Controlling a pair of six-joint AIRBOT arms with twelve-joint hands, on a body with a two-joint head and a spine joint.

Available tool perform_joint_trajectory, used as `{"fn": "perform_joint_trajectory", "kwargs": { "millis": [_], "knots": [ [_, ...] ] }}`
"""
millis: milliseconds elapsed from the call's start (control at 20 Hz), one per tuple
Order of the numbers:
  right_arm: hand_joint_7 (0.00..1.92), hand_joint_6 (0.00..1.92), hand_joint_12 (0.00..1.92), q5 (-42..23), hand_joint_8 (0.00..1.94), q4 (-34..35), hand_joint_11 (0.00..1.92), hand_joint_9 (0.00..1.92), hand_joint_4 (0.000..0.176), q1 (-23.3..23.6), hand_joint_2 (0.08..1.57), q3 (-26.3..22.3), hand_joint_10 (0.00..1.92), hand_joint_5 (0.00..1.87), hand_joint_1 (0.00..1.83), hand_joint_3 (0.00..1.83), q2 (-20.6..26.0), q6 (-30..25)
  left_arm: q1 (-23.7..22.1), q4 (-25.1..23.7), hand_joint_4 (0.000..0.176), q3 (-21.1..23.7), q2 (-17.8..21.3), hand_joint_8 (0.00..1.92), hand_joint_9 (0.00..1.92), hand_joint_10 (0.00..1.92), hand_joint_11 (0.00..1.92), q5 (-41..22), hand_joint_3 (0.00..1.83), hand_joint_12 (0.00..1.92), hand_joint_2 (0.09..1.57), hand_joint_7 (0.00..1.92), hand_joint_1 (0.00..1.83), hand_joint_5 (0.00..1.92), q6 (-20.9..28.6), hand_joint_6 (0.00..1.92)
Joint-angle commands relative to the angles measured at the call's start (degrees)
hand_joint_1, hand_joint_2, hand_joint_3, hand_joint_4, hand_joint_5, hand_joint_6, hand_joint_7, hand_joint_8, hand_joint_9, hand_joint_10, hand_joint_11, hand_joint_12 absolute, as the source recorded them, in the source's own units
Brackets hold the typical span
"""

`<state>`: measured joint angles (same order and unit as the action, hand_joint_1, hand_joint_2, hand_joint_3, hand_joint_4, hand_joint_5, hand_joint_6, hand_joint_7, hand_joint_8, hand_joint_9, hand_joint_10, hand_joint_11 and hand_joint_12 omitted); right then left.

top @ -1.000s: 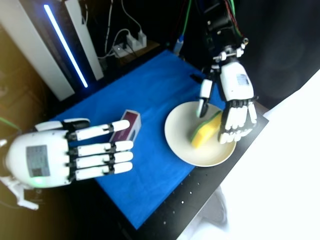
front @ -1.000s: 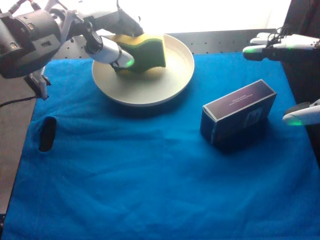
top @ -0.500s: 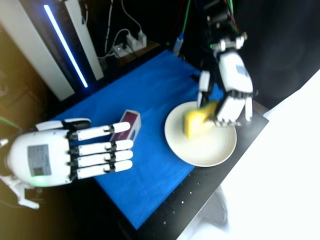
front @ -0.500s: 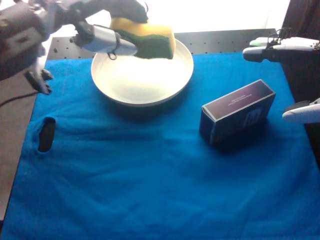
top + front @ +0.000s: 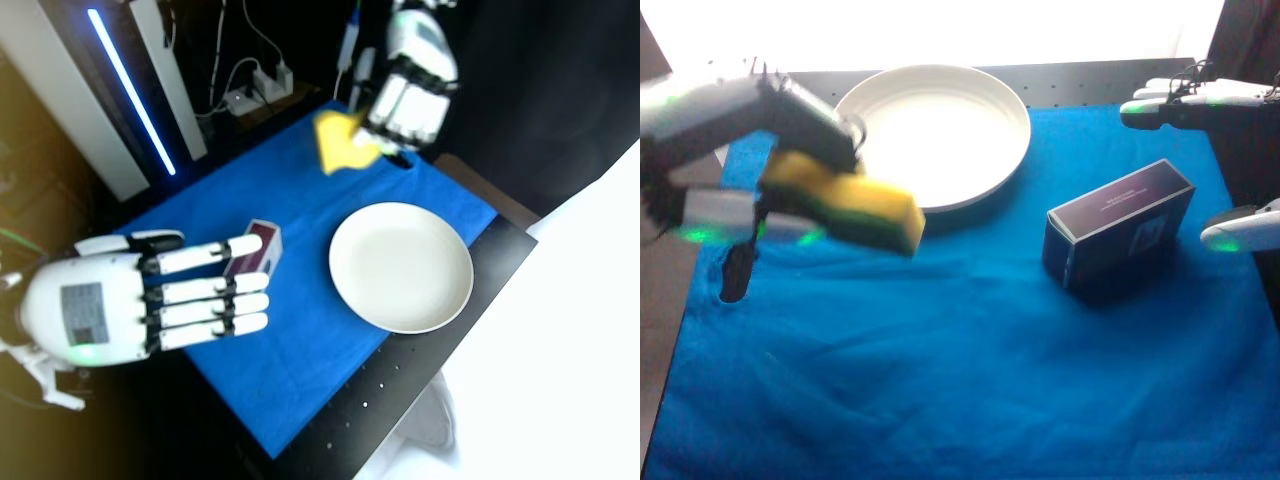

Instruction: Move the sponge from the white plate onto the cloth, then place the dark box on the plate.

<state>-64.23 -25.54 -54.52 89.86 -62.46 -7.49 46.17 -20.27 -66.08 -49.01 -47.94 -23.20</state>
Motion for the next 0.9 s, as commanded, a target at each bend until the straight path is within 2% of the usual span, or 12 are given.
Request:
{"fn": "perform_joint_trajectory", "kwargs": {
  "millis": [0,100,200,350,450,500,550,600,650,700,800,850],
  "knots": [
    [0.16,0.0,0.02,-5.8,0.0,3.8,0.07,0.08,0.14,0.8,1.07,0.2,0.0,0.23,0.84,0.0,0.3,-0.3,0.4,3.1,0.0,0.2,-0.3,1.19,1.01,1.06,0.88,-4.8,0.0,1.44,1.12,1.0,1.26,0.97,0.1,0.77],
    [0.19,0.01,0.02,-5.8,0.01,3.8,0.07,0.1,0.137,0.8,1.04,0.7,0.01,0.26,0.88,0.0,-0.1,-0.3,1.9,3.9,0.0,-0.4,-2.0,1.01,0.99,1.02,0.79,-3.1,0.0,1.55,1.08,1.06,1.26,1.09,0.3,0.67],
    [0.2,0.01,0.01,-5.8,0.01,3.8,0.05,0.1,0.147,1.1,1.02,1.2,0.0,0.27,0.88,0.0,-0.4,-0.3,2.6,3.9,0.0,-1.0,-3.5,0.98,0.96,1.07,0.74,-2.3,0.0,1.55,1.06,1.09,1.27,1.13,1.2,0.58],
    [0.21,0.01,0.01,-5.7,0.01,3.6,0.05,0.12,0.15,2.5,0.99,2.2,0.01,0.29,0.89,0.0,-1.2,-0.3,3.4,4.1,0.0,-1.0,-4.5,1.0,0.98,0.84,0.74,-1.7,0.0,1.39,1.08,1.05,1.25,1.07,1.5,0.73],
    [0.23,0.01,0.03,-4.2,0.01,2.1,0.09,0.15,0.142,4.5,0.97,2.7,0.01,0.31,0.97,0.0,-1.8,-0.3,4.2,4.5,0.0,-0.6,-4.5,1.06,0.89,0.91,0.65,-2.2,0.0,1.49,1.08,1.04,1.26,1.1,1.7,0.62],
    [0.24,0.01,0.04,-3.6,0.01,1.4,0.11,0.16,0.152,4.9,0.96,2.8,0.02,0.32,0.97,0.0,-2.0,-0.3,4.8,5.4,0.0,-0.4,-4.4,0.58,0.76,0.86,0.38,-3.3,0.0,1.57,1.01,0.91,1.16,0.95,1.6,0.27],
    [0.23,0.01,0.06,-3.1,0.01,0.8,0.15,0.18,0.136,5.2,0.95,3.0,0.02,0.31,0.96,0.0,-2.3,-0.3,5.7,7.0,0.0,-0.2,-4.3,0.26,0.6,0.68,0.22,-5.0,0.0,1.45,0.97,0.75,1.03,0.69,1.5,0.07],
    [0.24,0.0,0.07,-2.7,0.01,0.3,0.17,0.2,0.128,5.4,0.94,3.1,0.02,0.31,0.94,0.0,-2.4,-0.3,6.3,8.2,0.004,0.1,-4.1,0.11,0.49,0.58,0.1,-6.4,0.0,1.46,0.93,0.63,0.95,0.51,1.1,0.01],
    [0.23,0.0,0.06,-1.6,0.0,-0.8,0.17,0.19,0.111,5.9,0.94,3.4,0.02,0.3,0.91,0.0,-2.8,-0.3,7.0,10.4,0.059,1.0,-3.4,0.02,0.39,0.46,0.02,-8.7,0.0,1.46,0.87,0.49,0.85,0.31,-0.5,0.0],
    [0.2,0.0,0.04,-0.9,0.0,-1.5,0.12,0.15,0.152,6.2,0.93,3.7,0.0,0.28,0.92,0.0,-3.2,-0.4,7.5,11.8,0.075,1.7,-2.8,0.0,0.31,0.33,0.0,-10.1,0.0,1.35,0.83,0.38,0.78,0.2,-1.7,0.0],
    [0.19,0.0,0.04,1.8,0.0,-4.4,0.11,0.12,0.17,7.7,0.93,4.0,0.0,0.28,0.92,0.0,-3.7,-0.4,8.2,13.6,0.11,2.6,-2.0,0.01,0.2,0.18,0.0,-13.3,0.0,0.98,0.79,0.26,0.78,0.1,-2.7,0.01],
    [0.15,0.0,0.02,2.9,0.0,-5.5,0.08,0.08,0.167,8.2,0.96,4.1,0.0,0.26,0.86,0.0,-3.9,-0.4,8.5,14.2,0.125,2.8,-1.8,0.0,0.25,0.11,0.0,-14.5,0.0,0.91,0.77,0.24,0.77,0.05,-2.7,0.0]
  ]
}}
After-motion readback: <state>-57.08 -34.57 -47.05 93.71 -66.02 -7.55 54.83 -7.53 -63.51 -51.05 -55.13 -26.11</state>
